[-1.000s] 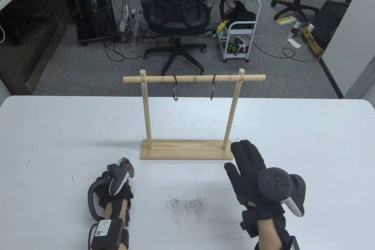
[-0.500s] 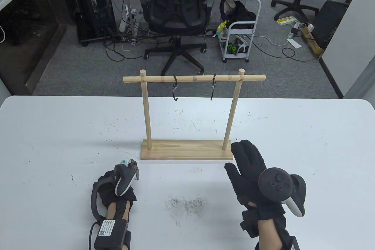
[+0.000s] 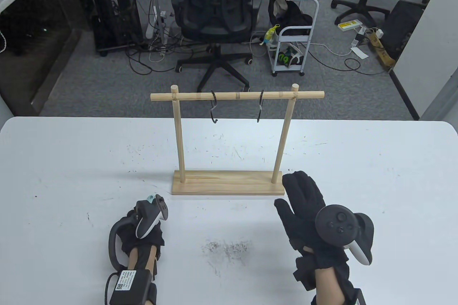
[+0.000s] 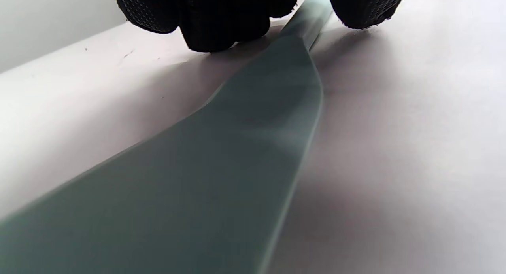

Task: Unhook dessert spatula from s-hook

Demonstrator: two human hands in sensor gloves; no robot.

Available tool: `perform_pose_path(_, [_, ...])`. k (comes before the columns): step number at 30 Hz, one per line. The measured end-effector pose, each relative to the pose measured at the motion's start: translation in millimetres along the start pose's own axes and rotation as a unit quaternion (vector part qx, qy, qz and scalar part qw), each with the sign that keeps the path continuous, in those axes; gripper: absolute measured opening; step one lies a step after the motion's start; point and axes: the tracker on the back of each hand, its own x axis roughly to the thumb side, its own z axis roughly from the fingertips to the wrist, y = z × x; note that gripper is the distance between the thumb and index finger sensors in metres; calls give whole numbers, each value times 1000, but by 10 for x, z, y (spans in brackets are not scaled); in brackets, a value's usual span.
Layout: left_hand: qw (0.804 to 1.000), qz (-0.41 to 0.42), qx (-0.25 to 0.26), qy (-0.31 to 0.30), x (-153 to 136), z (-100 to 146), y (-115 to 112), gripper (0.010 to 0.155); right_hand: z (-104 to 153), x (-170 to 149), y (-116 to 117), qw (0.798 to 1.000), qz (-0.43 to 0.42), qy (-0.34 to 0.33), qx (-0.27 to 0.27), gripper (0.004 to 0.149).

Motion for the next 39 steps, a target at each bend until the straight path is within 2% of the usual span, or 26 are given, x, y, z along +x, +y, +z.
perform_pose_path(4, [998,47,29,-37,-49,137,163,77,-2,4,8,1000,3,0,1,69])
perform_pose_path(6, [992,105,43,-63,-93,242,287,76,-6,1,10,1000,3,0,1,69])
perform_pose_path(10, [967,195,111,-124,-142,570,610,75,-15,-19,8,1000,3,5,0,69])
perform_pose_path(17, [915,238,241,-220,-88,1199,992,75,-22,-25,11,1000,11,12,-1,69])
perform_pose_path(21, [893,238,300,-236,-74,1446,1054,74,-19,-20,13,1000,17,13,-2,69])
perform_pose_path(27, [876,218,353,-244,-91,1598,1041,74,6,-11,-14,1000,22,11,-15,70])
perform_pose_path(31, [877,213,351,-248,-115,1588,1022,75,12,-12,-13,999,26,9,-22,70])
perform_pose_path(35, [886,187,355,-232,-141,1577,1009,76,9,1,14,999,41,12,-25,70])
perform_pose_path(39, [885,187,359,-231,-147,1577,1010,76,-5,18,59,998,58,13,-20,70])
